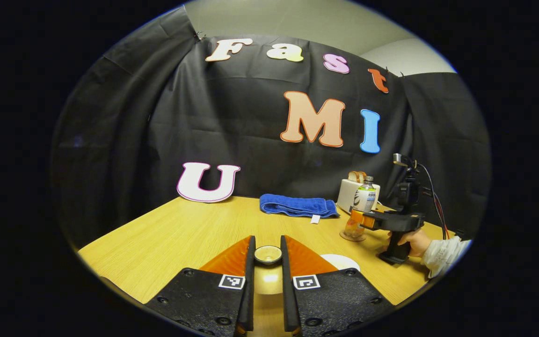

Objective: Open the teacup lid with one hand, grasp the water bottle and pour water into the teacup with the other hand; after pouring, place the water bottle on the coaster and then close the teacup lid.

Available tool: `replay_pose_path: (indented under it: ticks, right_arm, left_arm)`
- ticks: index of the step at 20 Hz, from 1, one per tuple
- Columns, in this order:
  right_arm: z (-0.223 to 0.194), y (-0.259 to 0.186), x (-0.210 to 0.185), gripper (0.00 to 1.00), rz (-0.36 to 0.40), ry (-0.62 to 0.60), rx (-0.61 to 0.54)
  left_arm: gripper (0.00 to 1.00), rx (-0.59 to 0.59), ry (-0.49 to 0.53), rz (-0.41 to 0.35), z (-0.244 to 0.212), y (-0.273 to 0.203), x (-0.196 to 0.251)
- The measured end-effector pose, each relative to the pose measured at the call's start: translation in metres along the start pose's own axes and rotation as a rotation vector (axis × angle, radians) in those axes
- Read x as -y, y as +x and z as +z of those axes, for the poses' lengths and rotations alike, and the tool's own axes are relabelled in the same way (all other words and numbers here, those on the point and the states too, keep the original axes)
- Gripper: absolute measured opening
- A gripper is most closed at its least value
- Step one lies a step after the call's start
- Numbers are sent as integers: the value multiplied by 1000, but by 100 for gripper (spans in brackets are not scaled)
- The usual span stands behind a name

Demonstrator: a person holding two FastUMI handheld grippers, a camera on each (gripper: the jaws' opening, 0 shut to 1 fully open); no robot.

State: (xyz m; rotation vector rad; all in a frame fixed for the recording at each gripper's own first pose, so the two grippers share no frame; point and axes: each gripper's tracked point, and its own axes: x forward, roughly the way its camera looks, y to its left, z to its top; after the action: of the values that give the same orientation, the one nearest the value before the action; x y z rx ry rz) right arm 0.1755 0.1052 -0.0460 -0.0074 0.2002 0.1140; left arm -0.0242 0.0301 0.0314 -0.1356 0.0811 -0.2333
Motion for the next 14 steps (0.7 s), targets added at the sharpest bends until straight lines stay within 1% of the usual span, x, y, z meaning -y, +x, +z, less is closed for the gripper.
replay_pose_path:
  ticks: [1,3,4,5,6,8,9,10,12,13,14]
  right_arm:
    - [0,-1,-2,75,9,10,2]
    - [0,-4,-1,76,10,23,10]
    - [1,-6,-1,80,7,26,12]
    - [-1,-6,0,79,8,29,11]
    - [-2,-7,1,80,10,33,11]
    - [2,-13,5,94,-2,33,27]
    - [4,-16,6,94,-5,34,35]
    - [6,-21,7,100,-6,38,44]
    - [11,-33,8,99,-2,37,68]
    - [14,-40,8,95,-1,29,81]
    - [16,-46,9,99,0,19,90]
  left_arm:
    - [22,1,-1,1,-1,0,1]
    - [22,-5,2,-3,-2,1,4]
    - [23,-7,2,-9,-3,1,6]
    - [22,-8,0,-14,-4,1,10]
    - [23,-10,-2,-23,-4,0,13]
    - [22,-9,0,-44,-4,1,19]
    - [22,-9,1,-52,-5,2,22]
    - [22,-10,0,-63,-5,3,26]
    - [23,-11,-3,-92,-4,5,35]
    - [23,-7,-2,-104,-3,6,40]
    - [23,-6,3,-114,-2,7,44]
